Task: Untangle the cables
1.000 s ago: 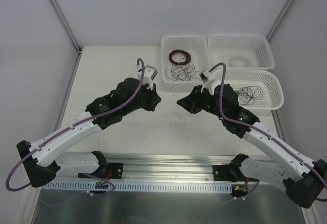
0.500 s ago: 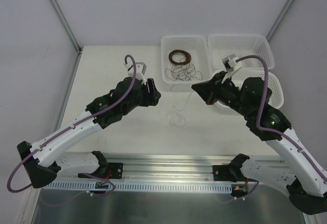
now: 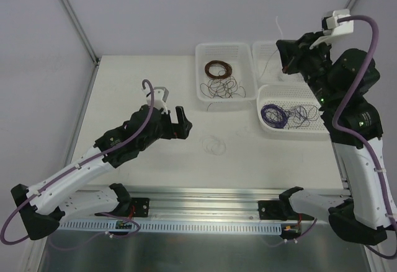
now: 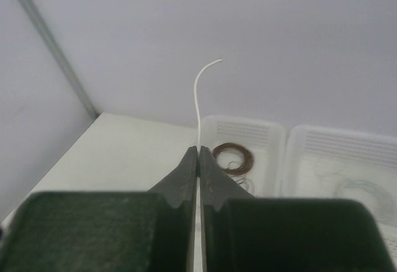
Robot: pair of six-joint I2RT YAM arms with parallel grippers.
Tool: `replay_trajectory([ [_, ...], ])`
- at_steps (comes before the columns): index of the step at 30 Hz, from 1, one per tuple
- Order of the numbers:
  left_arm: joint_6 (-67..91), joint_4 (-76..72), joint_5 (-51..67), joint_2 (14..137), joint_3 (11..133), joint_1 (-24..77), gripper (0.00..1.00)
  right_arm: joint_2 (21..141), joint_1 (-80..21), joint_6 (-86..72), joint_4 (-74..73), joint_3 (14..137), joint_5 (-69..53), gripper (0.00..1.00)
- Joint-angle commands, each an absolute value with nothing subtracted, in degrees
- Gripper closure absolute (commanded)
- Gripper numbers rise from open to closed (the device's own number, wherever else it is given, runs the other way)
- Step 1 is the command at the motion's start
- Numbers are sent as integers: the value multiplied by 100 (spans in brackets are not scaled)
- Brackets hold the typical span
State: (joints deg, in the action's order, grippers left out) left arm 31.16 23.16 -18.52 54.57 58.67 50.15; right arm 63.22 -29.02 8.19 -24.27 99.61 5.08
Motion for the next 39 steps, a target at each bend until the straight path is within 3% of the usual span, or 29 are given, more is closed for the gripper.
replay_trajectory([
  [1, 3234, 2364, -1881, 5405, 5345, 4966, 1, 6766, -2183, 1204, -2172, 10642, 633, 99],
  [13, 3919, 2206, -1275, 5818, 4492, 4966, 1, 9060, -28, 950, -476, 11997, 89, 99],
  [23, 4263, 1863, -844, 6661, 4245, 4966, 1, 11460, 659, 422, 255, 12033, -185, 98],
  [26, 4201, 1837, -765, 6960, 4377, 4966, 1, 11856, 747, 396, 211, 11655, -53, 86],
  [27, 4184, 1820, -739, 7031, 4447, 4966, 1, 11900, 782, 387, 211, 11506, -44, 67],
  [30, 4175, 1793, -537, 7259, 4517, 4966, 1, 11857, 817, 387, 98, 11084, 158, 33],
  [33, 4288, 1775, -448, 7242, 4448, 4975, 1, 11418, 782, 203, -97, 10671, -313, 19],
  [39, 4631, 1731, -448, 7032, 4175, 4975, 1, 10119, 248, 457, -421, 9616, -308, 12],
])
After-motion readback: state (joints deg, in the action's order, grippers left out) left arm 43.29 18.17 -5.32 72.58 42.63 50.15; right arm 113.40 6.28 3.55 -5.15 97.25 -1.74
